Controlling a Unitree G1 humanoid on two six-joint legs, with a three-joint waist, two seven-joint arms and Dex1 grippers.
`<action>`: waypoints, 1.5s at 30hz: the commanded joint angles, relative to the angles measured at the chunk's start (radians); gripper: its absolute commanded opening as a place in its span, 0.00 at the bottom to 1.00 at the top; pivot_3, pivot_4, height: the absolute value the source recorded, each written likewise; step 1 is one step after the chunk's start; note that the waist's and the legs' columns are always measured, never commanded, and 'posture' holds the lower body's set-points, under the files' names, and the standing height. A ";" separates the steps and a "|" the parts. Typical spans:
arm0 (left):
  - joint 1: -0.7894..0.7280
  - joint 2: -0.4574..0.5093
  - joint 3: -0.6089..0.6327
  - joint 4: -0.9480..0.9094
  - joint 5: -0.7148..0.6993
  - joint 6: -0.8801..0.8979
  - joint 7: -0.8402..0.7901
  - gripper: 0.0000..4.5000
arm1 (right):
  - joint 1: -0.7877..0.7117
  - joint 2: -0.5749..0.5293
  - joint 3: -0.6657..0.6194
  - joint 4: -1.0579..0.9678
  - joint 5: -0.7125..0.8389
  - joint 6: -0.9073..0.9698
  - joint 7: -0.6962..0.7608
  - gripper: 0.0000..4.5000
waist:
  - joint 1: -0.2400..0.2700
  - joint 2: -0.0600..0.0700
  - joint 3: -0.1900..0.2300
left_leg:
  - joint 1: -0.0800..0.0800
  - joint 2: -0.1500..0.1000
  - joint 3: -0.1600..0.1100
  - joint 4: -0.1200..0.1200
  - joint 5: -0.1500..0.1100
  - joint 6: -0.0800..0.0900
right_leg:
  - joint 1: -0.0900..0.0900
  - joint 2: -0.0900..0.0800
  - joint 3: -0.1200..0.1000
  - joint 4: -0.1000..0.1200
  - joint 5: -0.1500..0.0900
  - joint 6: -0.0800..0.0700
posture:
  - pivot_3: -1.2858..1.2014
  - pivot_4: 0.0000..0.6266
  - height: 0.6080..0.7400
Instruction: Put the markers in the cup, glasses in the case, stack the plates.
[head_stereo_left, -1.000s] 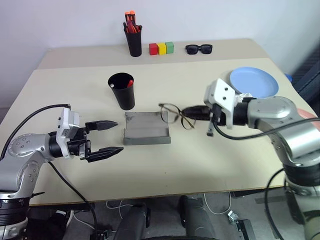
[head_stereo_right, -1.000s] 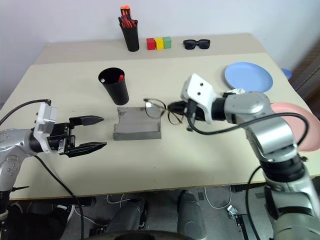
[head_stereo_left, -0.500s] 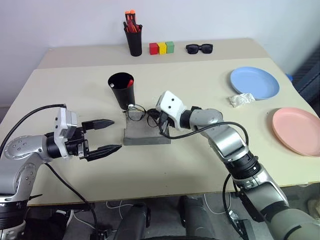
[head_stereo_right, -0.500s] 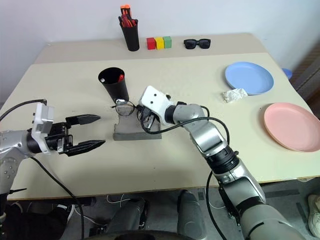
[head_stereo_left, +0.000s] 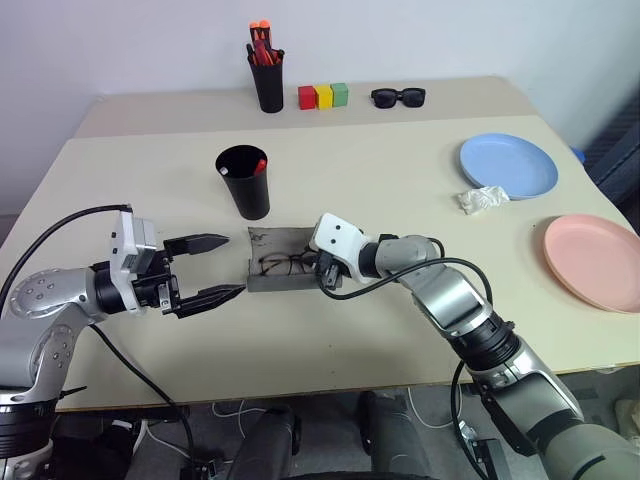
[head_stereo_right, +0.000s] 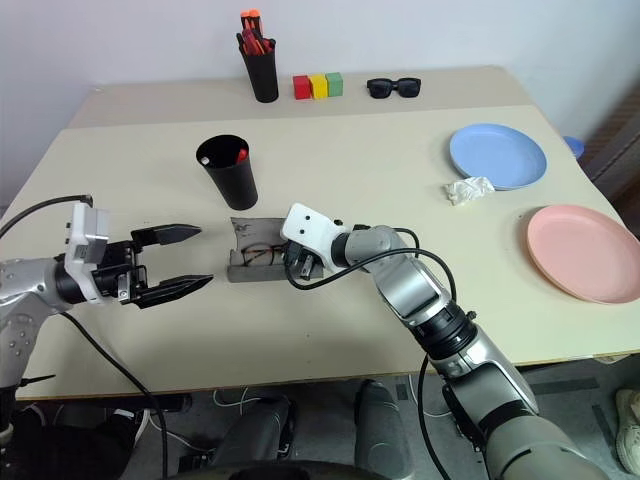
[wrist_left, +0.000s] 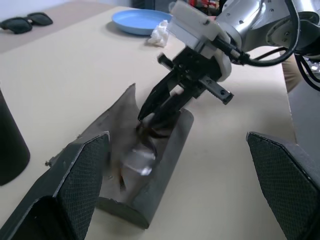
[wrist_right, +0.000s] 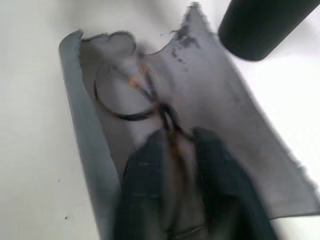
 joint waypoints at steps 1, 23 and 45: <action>-0.027 -0.003 -0.008 0.004 0.001 -0.007 0.010 1.00 | -0.025 0.026 -0.050 -0.054 0.024 0.010 -0.010 0.64 | 0.000 0.000 0.000 | 0.000 0.000 0.000 0.000 0.000 0.000 | 0.000 0.000 0.000 0.000 0.000 0.000 | 0.52 0.24 1.00; -0.466 -0.369 -0.283 0.307 0.320 -0.057 0.439 0.72 | 0.010 0.052 -0.313 -0.096 0.244 -0.033 -0.031 0.98 | -0.002 0.000 0.000 | 0.000 -0.001 0.000 0.000 0.000 -0.001 | 0.000 0.000 0.000 0.000 0.001 0.000 | 0.52 0.24 1.00; -0.633 -0.316 -0.427 0.384 0.432 0.384 0.447 0.01 | 0.055 0.026 -0.296 -0.118 0.248 -0.076 -0.043 0.98 | -0.002 0.000 0.000 | 0.000 -0.001 0.000 0.000 0.001 -0.001 | 0.000 0.000 0.000 -0.001 0.001 0.000 | 0.52 0.24 1.00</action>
